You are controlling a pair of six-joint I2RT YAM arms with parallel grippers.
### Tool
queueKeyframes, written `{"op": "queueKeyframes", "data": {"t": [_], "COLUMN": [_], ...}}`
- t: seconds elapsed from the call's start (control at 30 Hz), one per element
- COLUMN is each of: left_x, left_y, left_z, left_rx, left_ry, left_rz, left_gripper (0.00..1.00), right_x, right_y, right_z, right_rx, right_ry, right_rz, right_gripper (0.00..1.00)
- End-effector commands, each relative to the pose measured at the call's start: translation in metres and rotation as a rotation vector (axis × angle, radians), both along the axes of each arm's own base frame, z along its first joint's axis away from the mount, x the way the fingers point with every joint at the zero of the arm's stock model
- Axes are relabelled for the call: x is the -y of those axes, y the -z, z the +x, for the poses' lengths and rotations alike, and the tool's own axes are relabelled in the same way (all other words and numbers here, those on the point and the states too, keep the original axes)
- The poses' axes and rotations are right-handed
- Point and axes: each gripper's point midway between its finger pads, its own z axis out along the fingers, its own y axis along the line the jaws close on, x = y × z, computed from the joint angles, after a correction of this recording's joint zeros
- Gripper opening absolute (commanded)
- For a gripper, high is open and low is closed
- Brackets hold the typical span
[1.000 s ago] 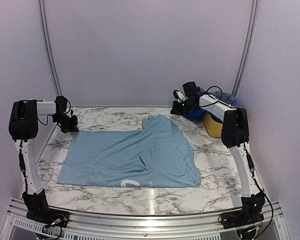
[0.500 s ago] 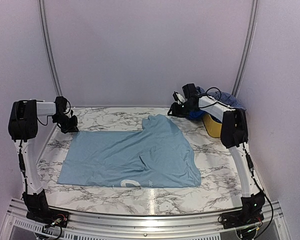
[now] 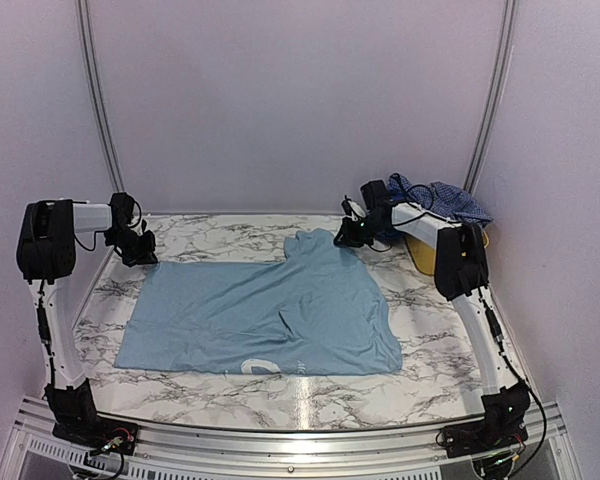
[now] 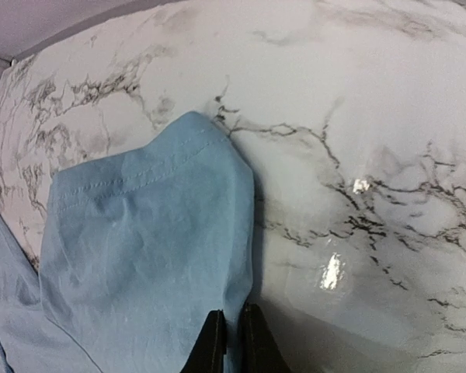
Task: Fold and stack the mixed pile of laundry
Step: Fold the 1/3-folded T-shirt at the center of the board.
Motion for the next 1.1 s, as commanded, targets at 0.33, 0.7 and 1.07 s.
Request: {"op": "queueKeyframes", "data": {"t": [0.33, 0.7, 1.07], "left_x": [0.004, 0.005, 0.006], "left_y": [-0.034, -0.063, -0.074], "left_z": [0.015, 0.003, -0.032], "left_rx": [0.118, 0.225, 0.280], "left_ry": [0.038, 0.082, 0.077], "left_rz": [0.008, 0.036, 0.046], "left_gripper": [0.00, 0.00, 0.00], "right_x": [0.002, 0.005, 0.007], "right_y": [-0.086, -0.110, -0.128], "right_z": [0.007, -0.018, -0.064], "right_rx": [0.152, 0.161, 0.156], "right_ry": [-0.035, -0.055, -0.084], "right_rz": [0.063, 0.084, 0.100], "right_gripper": [0.00, 0.00, 0.00]}}
